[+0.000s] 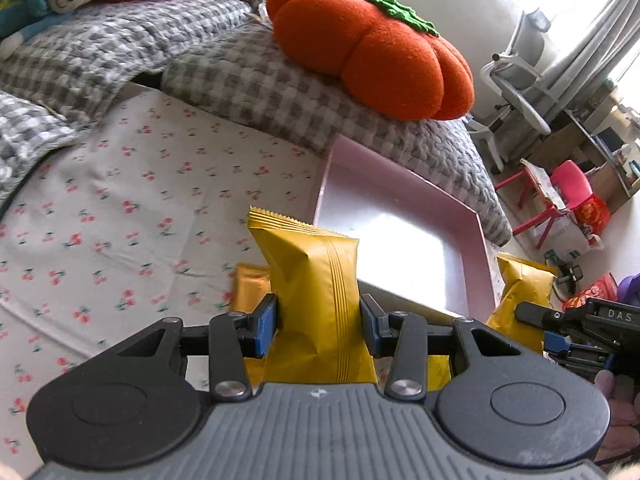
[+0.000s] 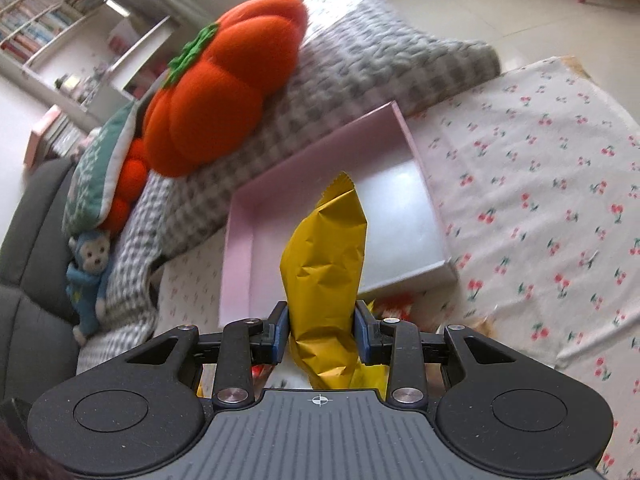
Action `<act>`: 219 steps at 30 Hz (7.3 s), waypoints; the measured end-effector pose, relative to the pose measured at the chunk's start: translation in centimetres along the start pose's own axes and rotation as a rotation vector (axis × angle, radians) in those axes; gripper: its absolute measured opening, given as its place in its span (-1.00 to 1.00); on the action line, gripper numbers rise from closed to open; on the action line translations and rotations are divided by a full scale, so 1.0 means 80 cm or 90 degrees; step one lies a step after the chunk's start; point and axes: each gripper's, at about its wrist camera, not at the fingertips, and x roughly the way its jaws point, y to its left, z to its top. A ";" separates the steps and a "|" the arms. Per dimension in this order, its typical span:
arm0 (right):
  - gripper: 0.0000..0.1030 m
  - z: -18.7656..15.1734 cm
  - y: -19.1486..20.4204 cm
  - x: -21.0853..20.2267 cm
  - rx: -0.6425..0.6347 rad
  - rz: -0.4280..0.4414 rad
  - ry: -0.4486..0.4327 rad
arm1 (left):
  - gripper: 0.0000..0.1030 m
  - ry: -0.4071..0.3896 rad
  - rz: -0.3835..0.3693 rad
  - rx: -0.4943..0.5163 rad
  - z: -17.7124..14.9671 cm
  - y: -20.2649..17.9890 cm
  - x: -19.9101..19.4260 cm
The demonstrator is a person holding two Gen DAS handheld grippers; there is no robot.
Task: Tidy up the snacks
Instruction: 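Carry both yellow packets over the box and lower them inside, then open both tools to release the packets and lift away, then grasp white pecan packet with left tool while right tool grasps yellow chip bag, then carry the white packet and yellow chip bag over the box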
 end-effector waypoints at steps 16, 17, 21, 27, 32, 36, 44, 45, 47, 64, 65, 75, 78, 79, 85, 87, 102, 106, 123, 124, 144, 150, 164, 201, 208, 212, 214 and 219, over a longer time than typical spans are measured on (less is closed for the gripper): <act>-0.37 0.045 -0.051 0.015 0.047 0.036 -0.078 | -0.23 -0.105 0.007 0.030 0.046 -0.060 0.059; -0.37 0.047 -0.053 0.018 0.044 0.037 -0.080 | -0.23 -0.111 0.012 0.039 0.047 -0.063 0.066; -0.37 0.053 -0.059 0.030 0.031 0.033 -0.079 | -0.23 -0.115 0.014 0.058 0.047 -0.068 0.089; -0.36 0.057 -0.060 0.055 0.004 0.024 -0.058 | -0.23 -0.079 0.027 0.081 0.037 -0.070 0.119; -0.36 0.052 -0.052 0.070 -0.030 0.005 -0.040 | -0.23 -0.048 0.055 0.102 0.029 -0.066 0.126; -0.34 0.051 -0.050 0.077 -0.039 -0.008 -0.032 | -0.22 -0.029 0.060 0.098 0.025 -0.059 0.125; -0.32 0.049 -0.046 0.082 -0.069 -0.030 -0.026 | -0.20 -0.003 0.063 0.082 0.023 -0.051 0.118; -0.32 0.049 -0.046 0.081 -0.068 -0.029 -0.025 | -0.20 0.000 0.063 0.080 0.022 -0.050 0.117; -0.31 0.050 -0.045 0.079 -0.068 -0.030 -0.025 | -0.19 0.001 0.062 0.081 0.023 -0.052 0.117; 0.62 0.041 -0.024 0.032 -0.120 -0.041 -0.042 | 0.92 -0.032 0.018 0.143 0.017 -0.087 0.079; 0.63 0.039 -0.023 0.027 -0.123 -0.042 -0.045 | 0.95 -0.032 0.020 0.144 0.017 -0.088 0.076; 0.73 0.010 -0.017 -0.027 -0.159 -0.065 -0.069 | 0.99 -0.020 0.055 0.166 -0.001 -0.072 0.028; 0.78 -0.003 -0.015 -0.039 -0.184 -0.064 -0.072 | 0.99 -0.015 0.067 0.159 -0.012 -0.056 0.016; 0.79 -0.009 -0.015 -0.041 -0.194 -0.065 -0.074 | 0.99 -0.010 0.070 0.155 -0.016 -0.050 0.013; 0.79 -0.047 -0.020 -0.044 -0.244 -0.081 -0.066 | 0.99 -0.012 0.065 0.139 -0.042 -0.015 0.002; 0.79 -0.061 -0.022 -0.041 -0.264 -0.086 -0.072 | 0.99 -0.015 0.068 0.148 -0.051 -0.007 0.004; 0.79 -0.121 0.000 -0.004 -0.426 -0.123 -0.101 | 0.99 0.019 -0.071 0.461 -0.096 -0.013 -0.001; 0.79 -0.131 0.016 0.010 -0.467 -0.126 -0.098 | 0.98 0.050 -0.098 0.517 -0.105 -0.018 0.010; 0.79 -0.157 0.052 0.075 -0.589 -0.162 -0.075 | 0.84 0.103 -0.117 0.573 -0.110 -0.005 0.002; 0.79 -0.157 0.053 0.077 -0.589 -0.164 -0.074 | 0.83 0.100 -0.117 0.572 -0.110 -0.005 0.001; 0.41 -0.145 0.051 0.080 -0.556 -0.169 -0.071 | 0.16 0.123 -0.050 0.529 -0.108 -0.014 0.037; 0.01 -0.139 0.049 0.077 -0.535 -0.155 -0.062 | -0.08 0.120 -0.046 0.498 -0.106 -0.015 0.039; -0.05 -0.130 0.049 0.062 -0.480 -0.118 -0.028 | -0.22 0.126 -0.049 0.355 -0.090 0.005 0.029; -0.05 -0.075 0.059 0.000 -0.372 -0.089 -0.051 | -0.23 0.012 -0.017 0.241 -0.032 -0.055 0.012; -0.05 -0.049 0.056 -0.001 -0.337 -0.088 -0.080 | -0.23 -0.016 -0.007 0.221 -0.017 -0.069 0.028; -0.05 -0.031 0.051 0.006 -0.313 -0.081 -0.099 | -0.23 -0.024 -0.015 0.205 -0.010 -0.080 0.050; -0.05 -0.020 0.048 0.011 -0.298 -0.078 -0.107 | -0.23 -0.027 -0.016 0.202 -0.009 -0.089 0.061; -0.05 0.009 0.036 0.022 -0.262 -0.059 -0.131 | -0.23 -0.043 -0.028 0.213 -0.009 -0.107 0.082</act>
